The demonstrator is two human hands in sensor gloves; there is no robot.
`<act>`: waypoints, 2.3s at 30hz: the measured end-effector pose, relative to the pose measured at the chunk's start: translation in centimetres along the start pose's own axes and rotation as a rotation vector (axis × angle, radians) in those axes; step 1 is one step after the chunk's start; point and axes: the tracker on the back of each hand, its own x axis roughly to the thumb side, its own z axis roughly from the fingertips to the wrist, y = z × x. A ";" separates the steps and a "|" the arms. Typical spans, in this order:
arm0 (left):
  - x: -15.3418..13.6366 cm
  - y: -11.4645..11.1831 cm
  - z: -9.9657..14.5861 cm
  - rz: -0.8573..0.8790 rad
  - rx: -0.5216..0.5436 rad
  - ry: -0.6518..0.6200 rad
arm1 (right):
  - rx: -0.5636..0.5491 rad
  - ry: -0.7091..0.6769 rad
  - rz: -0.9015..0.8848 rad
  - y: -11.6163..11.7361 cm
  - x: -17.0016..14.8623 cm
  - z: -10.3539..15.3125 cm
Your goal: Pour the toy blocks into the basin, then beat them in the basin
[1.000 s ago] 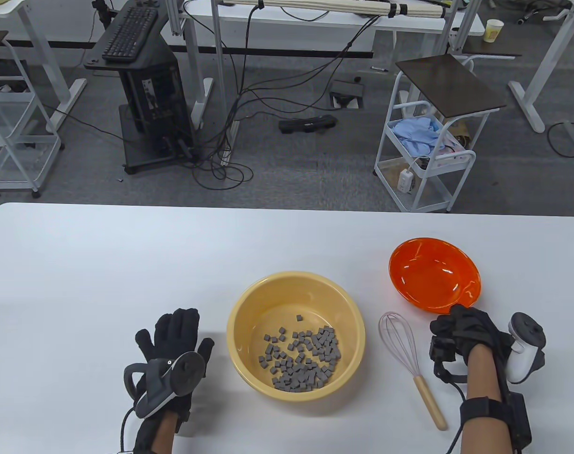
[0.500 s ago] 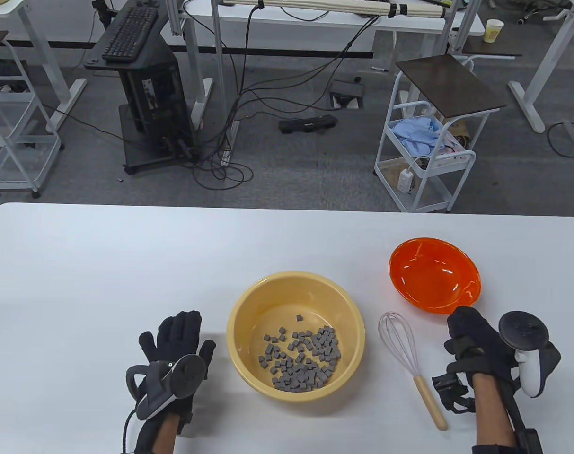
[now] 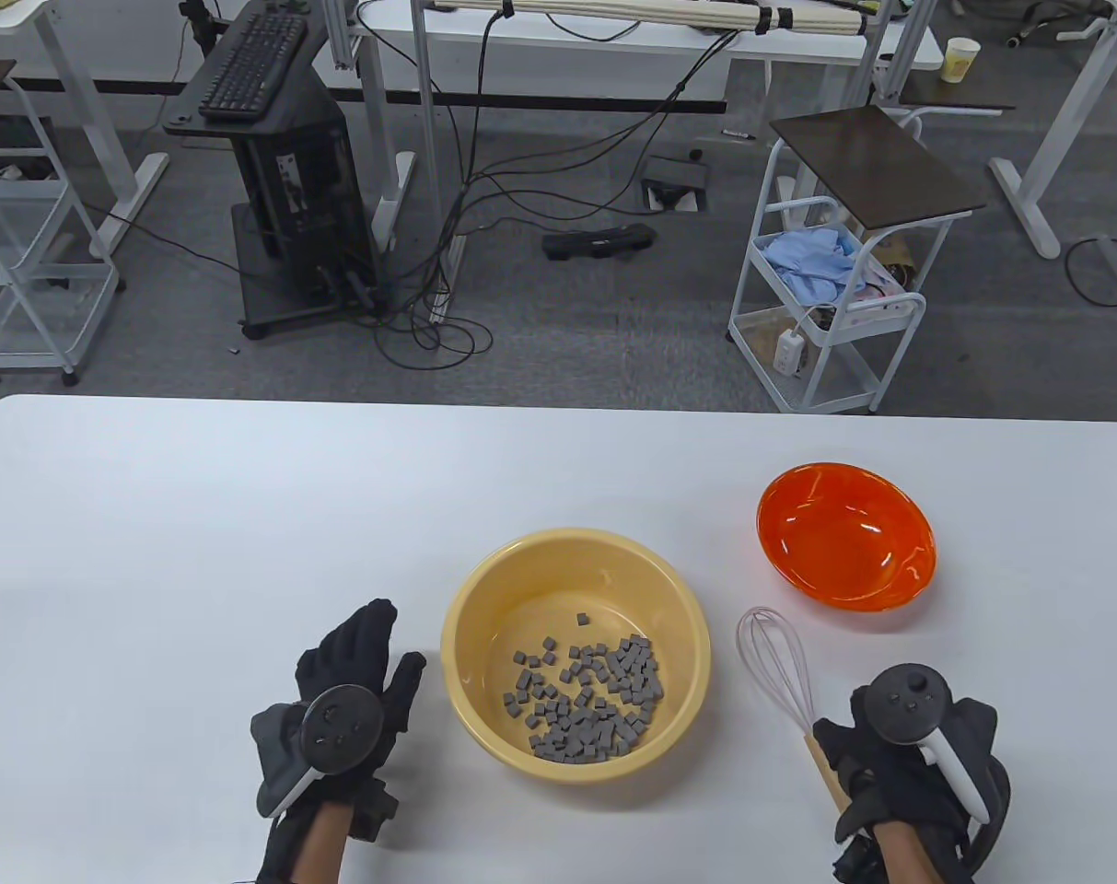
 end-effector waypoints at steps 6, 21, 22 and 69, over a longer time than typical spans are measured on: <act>0.8 -0.4 -0.2 0.214 -0.017 0.016 | 0.063 0.057 0.202 2.0 0.5 0.5; 1.1 -3.4 -0.7 0.393 -0.289 0.108 | -0.027 -0.126 0.045 3.2 0.6 2.1; 1.2 -3.5 -0.7 0.420 -0.289 0.107 | -0.070 -0.147 0.026 2.8 0.8 2.7; 1.4 -4.3 -0.2 0.608 -0.135 0.222 | -0.049 -0.620 -0.444 -2.7 14.2 2.7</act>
